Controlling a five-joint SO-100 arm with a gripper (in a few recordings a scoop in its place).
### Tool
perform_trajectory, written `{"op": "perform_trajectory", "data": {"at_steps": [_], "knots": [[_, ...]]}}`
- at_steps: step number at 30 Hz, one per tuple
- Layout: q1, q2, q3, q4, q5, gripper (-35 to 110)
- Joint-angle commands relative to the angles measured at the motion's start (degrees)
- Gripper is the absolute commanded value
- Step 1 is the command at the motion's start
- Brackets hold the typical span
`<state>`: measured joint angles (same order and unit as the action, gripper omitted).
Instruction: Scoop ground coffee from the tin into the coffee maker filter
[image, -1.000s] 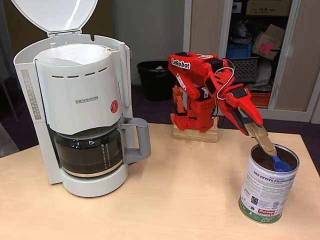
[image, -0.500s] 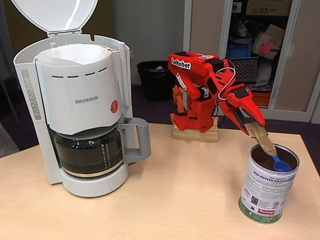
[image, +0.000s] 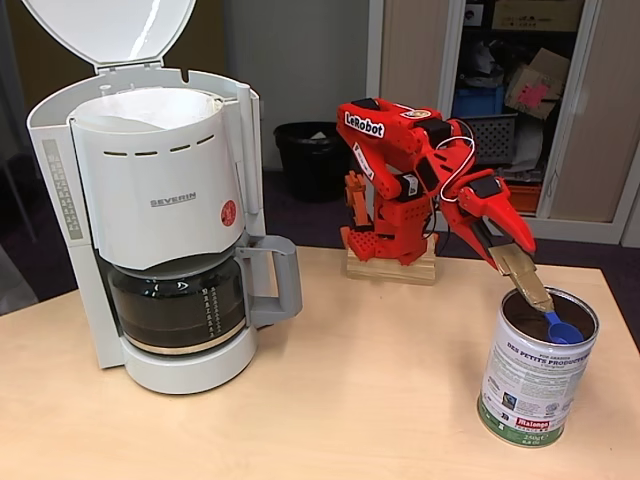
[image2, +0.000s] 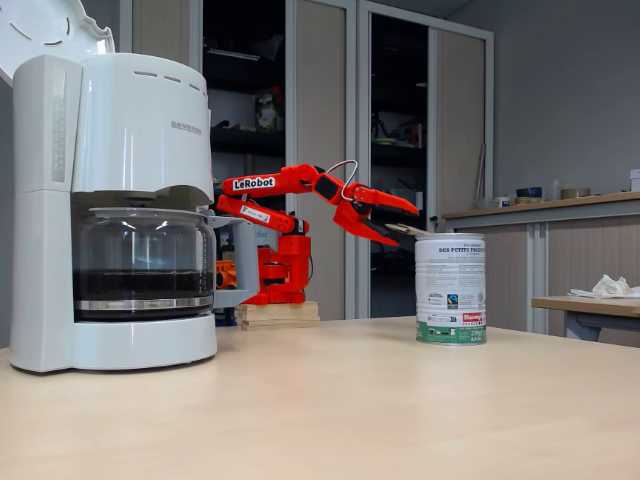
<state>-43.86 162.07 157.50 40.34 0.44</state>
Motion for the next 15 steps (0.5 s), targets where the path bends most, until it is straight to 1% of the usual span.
{"op": "perform_trajectory", "data": {"at_steps": [1, 15], "knots": [[-0.3, -1.3, -1.8, -1.1, -1.1, 25], [0.2, -7.6, -4.5, -4.9, -0.3, 24]]}}
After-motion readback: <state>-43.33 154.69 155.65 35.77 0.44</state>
